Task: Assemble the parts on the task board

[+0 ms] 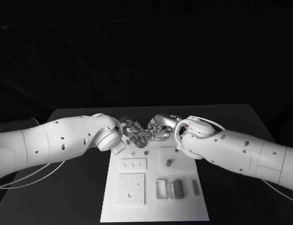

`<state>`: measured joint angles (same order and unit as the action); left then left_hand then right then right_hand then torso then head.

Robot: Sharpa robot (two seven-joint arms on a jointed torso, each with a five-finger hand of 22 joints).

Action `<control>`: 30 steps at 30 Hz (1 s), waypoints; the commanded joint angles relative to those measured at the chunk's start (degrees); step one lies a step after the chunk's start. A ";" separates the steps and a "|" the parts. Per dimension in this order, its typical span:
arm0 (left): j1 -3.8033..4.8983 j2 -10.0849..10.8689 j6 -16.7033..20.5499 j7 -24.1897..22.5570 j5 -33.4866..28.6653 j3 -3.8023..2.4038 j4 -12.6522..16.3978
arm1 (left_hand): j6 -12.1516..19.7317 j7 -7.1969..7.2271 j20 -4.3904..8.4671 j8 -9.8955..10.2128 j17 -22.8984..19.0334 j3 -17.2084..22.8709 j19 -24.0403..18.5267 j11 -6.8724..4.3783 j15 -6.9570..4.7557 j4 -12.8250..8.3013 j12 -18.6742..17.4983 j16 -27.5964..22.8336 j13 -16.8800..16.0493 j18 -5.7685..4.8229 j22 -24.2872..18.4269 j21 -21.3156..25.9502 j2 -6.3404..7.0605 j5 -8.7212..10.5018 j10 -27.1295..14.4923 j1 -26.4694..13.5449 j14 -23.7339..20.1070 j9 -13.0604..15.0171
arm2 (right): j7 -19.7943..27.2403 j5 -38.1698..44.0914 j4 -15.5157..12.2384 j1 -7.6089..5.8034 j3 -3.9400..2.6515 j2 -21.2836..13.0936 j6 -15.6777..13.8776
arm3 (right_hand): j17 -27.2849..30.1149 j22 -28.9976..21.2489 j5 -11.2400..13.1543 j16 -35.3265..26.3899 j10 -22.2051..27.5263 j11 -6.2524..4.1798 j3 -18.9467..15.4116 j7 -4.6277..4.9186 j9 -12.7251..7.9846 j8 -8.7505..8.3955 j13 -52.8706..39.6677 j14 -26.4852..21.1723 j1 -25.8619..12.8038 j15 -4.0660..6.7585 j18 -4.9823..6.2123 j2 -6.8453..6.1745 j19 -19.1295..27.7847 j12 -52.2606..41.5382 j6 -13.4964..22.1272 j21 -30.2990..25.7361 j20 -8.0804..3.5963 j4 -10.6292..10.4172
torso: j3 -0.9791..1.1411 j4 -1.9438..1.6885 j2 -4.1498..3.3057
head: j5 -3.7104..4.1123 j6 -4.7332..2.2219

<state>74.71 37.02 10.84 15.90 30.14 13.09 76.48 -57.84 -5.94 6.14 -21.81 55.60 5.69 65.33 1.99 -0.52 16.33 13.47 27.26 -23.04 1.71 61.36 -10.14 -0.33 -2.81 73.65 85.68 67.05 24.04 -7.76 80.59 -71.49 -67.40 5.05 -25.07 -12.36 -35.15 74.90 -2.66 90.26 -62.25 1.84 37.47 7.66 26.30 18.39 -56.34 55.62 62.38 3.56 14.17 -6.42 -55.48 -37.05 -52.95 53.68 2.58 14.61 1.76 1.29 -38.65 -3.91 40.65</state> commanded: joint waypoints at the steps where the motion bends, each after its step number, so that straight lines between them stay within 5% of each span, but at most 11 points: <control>1: 0.06 -0.19 -0.14 -1.29 -1.04 -0.06 0.10 | -0.42 0.03 0.10 -0.30 0.04 0.64 0.35 -0.07 -0.14 0.00 -0.28 0.32 -0.11 0.91 0.16 0.28 -0.39 -0.05 0.58 1.12 -0.34 0.48 | 0.04 0.60 -0.04 0.01 -0.02 0.14 1.38 | -0.04 0.89 -0.26 0.28 -0.06 -0.03 0.00 0.42 0.05 0.00 -0.05 -0.21 -0.21 0.50 0.83 -0.30 -0.33 -0.35 0.13 0.31 0.05 -0.26 | -0.01 0.01 -0.02 | 0.00 -0.04; 15: 0.06 -0.17 0.72 -1.61 -1.92 -0.06 0.02 | -1.56 0.56 0.29 -0.81 0.39 1.63 0.86 -0.59 -0.37 -0.07 -0.02 1.12 -0.59 0.93 1.06 0.04 -0.88 -0.02 1.87 2.69 0.09 1.10 | 0.49 0.60 0.44 0.01 -0.02 0.26 1.93 | 0.00 0.86 -0.26 0.13 0.34 0.08 -0.08 0.53 0.05 -0.21 -0.02 -0.47 -0.46 0.41 0.83 -0.74 -0.06 -0.24 0.43 0.16 0.09 -0.44 | 0.00 -0.01 -0.01 | 0.02 -0.04; 23: 0.06 -0.05 0.78 -1.11 -2.35 -0.06 -0.29 | -2.28 0.90 0.47 -1.09 0.75 1.85 1.11 -0.94 -0.64 -0.01 0.20 1.79 -0.90 0.92 1.65 -0.15 -0.95 -0.05 2.67 2.91 0.55 1.45 | 1.00 0.33 0.33 0.01 -0.01 -0.70 1.35 | 0.14 0.78 -0.24 -0.27 1.57 1.53 -4.70 2.10 -1.10 -3.13 -0.11 -1.35 -3.33 -0.86 0.83 -3.23 0.87 -0.12 5.66 -0.34 0.39 0.10 | 0.02 0.01 0.00 | -0.07 -0.10; 30: 0.06 0.53 0.69 -0.60 -2.64 -0.05 -0.59 | -2.96 1.21 0.72 -1.30 1.15 1.99 1.48 -1.30 -0.91 0.02 0.48 2.52 -1.25 0.88 2.28 -0.43 -0.88 -0.16 3.47 2.79 0.98 1.76 | 1.16 0.25 -0.11 0.01 -0.01 -3.78 0.88 | 0.20 0.66 -0.27 -0.41 2.19 1.96 -6.09 2.58 -1.38 -3.69 -0.19 -1.77 -3.06 -1.34 0.83 -3.53 1.26 -0.18 6.80 -0.69 0.49 0.74 | 0.04 0.03 0.00 | -0.29 -0.07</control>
<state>74.71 37.50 11.30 15.43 28.28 13.08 75.87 -58.56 -6.48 6.92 -21.81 56.74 7.27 66.54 0.51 -1.36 16.34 13.82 29.70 -24.28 2.66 63.61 -10.41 -1.13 -2.66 76.77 88.14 67.89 23.91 -7.33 80.59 -71.51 -67.40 5.05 -28.58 -11.65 -35.00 74.90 -2.66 90.05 -60.09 3.58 31.63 8.80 24.99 14.95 -56.46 53.91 59.21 2.62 14.29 -9.58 -54.55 -37.05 -47.72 53.24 3.08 15.41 1.79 1.30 -38.66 -4.08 40.52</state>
